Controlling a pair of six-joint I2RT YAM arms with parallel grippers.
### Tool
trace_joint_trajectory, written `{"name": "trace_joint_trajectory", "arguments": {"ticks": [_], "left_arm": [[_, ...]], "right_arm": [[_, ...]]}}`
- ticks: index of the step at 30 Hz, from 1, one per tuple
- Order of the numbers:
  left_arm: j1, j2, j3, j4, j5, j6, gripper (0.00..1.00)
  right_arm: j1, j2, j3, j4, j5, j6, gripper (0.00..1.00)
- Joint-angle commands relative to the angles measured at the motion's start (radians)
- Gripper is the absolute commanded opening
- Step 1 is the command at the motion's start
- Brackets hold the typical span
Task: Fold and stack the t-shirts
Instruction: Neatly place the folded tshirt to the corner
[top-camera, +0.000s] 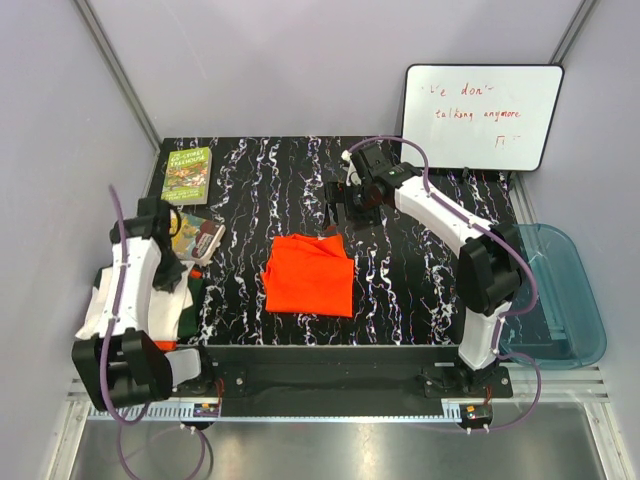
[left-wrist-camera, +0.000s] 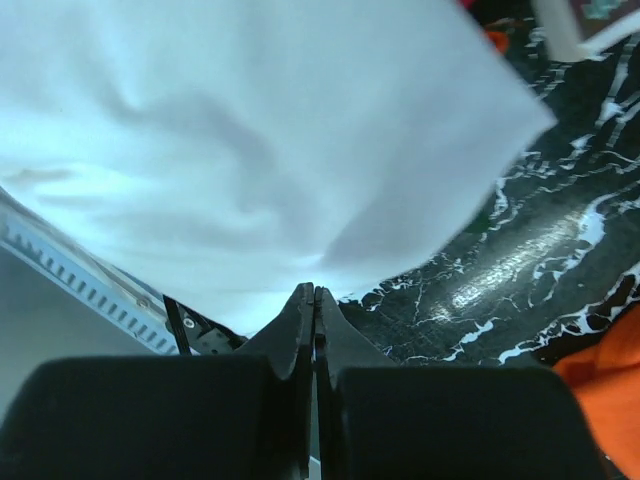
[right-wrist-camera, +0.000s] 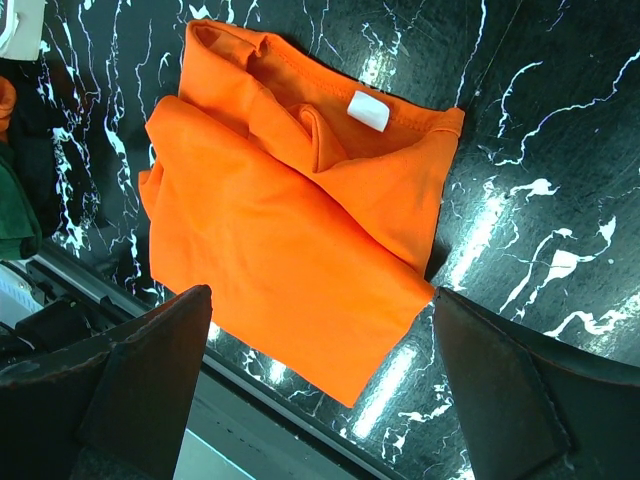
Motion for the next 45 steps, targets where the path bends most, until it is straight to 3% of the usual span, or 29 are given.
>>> {"name": "trace_joint_trajectory", "arguments": {"ticks": [1, 10, 16, 21, 29, 40, 45], "left_arm": [[0.119, -0.050, -0.088, 0.052, 0.054, -0.044, 0.00], [0.318, 0.041, -0.159, 0.161, 0.178, -0.025, 0.00], [0.381, 0.274, -0.134, 0.218, 0.259, 0.014, 0.00], [0.427, 0.447, -0.120, 0.267, 0.431, 0.047, 0.00], [0.429, 0.696, -0.044, 0.337, 0.630, 0.034, 0.00], [0.381, 0.834, 0.217, 0.261, 0.623, 0.050, 0.00], [0.279, 0.894, 0.338, 0.210, 0.623, 0.045, 0.00]], "right_arm": [[-0.001, -0.022, -0.003, 0.004, -0.012, -0.013, 1.00], [-0.005, -0.021, -0.012, 0.003, -0.016, -0.028, 1.00], [-0.023, -0.025, -0.015, 0.004, -0.016, -0.028, 1.00], [-0.070, -0.033, -0.020, 0.006, -0.021, -0.028, 1.00], [-0.146, -0.056, -0.044, 0.003, -0.029, -0.025, 1.00], [-0.187, -0.047, -0.046, 0.001, -0.038, -0.013, 1.00], [-0.189, -0.035, -0.032, -0.002, -0.039, -0.008, 1.00]]}}
